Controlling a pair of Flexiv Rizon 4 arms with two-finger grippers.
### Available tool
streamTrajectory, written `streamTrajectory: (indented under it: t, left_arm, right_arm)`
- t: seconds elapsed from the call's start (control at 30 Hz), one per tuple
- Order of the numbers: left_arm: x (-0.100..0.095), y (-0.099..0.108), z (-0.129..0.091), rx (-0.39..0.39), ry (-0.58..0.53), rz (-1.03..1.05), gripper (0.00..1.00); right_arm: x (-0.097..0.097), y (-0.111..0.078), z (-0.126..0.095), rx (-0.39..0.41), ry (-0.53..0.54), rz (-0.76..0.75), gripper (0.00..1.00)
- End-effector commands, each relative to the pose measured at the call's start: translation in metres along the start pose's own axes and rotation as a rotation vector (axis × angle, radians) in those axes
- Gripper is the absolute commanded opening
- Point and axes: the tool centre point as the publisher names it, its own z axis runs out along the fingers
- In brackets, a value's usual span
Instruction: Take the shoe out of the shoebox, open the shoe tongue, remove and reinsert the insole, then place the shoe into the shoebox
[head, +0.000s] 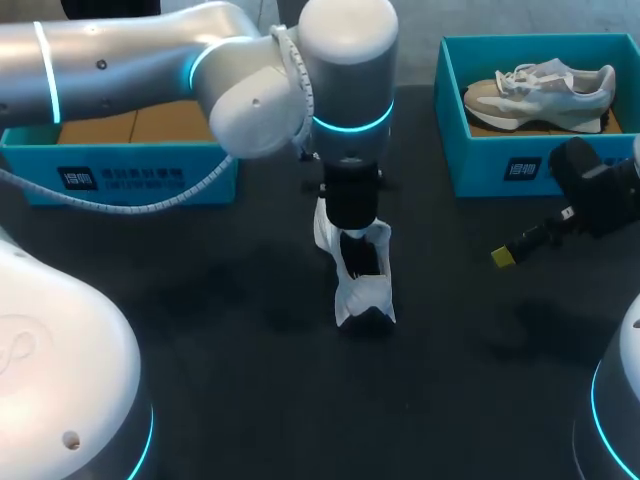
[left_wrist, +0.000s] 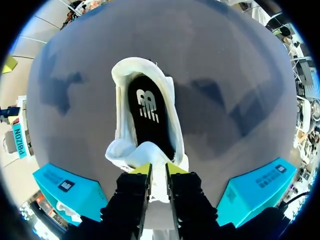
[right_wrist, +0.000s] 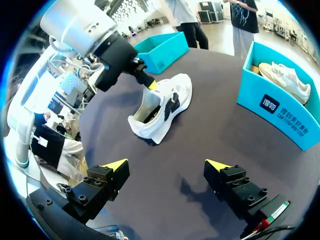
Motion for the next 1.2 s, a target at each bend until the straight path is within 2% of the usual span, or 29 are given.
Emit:
streamTrajectory:
  t: [0.03, 0.13, 0.33, 0.5, 0.6, 0.87, 1.03, 1.2]
  left_arm:
    - [0.002, -0.002, -0.003, -0.002, -0.016, -0.023, 0.21]
    - [0.000, -0.001, -0.002, -0.012, -0.038, -0.046, 0.23]
    - [-0.003, 0.020, -0.003, -0.037, -0.041, -0.088, 0.24]
    - [-0.005, 0.023, -0.002, -0.038, -0.032, -0.083, 0.27]
    - [-0.005, 0.018, 0.003, -0.024, -0.023, -0.068, 0.26]
    - [-0.004, -0.014, 0.018, 0.027, -0.001, -0.021, 0.24]
    - [-0.001, -0.027, 0.011, 0.041, -0.005, 0.000, 0.23]
    - [-0.004, -0.022, -0.011, 0.029, -0.034, -0.017, 0.26]
  right_arm:
    - [0.000, 0.000, 0.000, 0.000, -0.001, 0.000, 1.00]
    - [0.000, 0.000, 0.000, 0.000, -0.001, 0.000, 1.00]
    - [0.000, 0.000, 0.000, 0.000, -0.001, 0.000, 1.00]
    - [0.000, 0.000, 0.000, 0.000, -0.001, 0.000, 1.00]
    - [0.000, 0.000, 0.000, 0.000, -0.001, 0.000, 1.00]
    - [0.000, 0.000, 0.000, 0.000, -0.001, 0.000, 1.00]
    - [0.000, 0.000, 0.000, 0.000, -0.001, 0.000, 1.00]
    - [0.000, 0.000, 0.000, 0.000, -0.001, 0.000, 1.00]
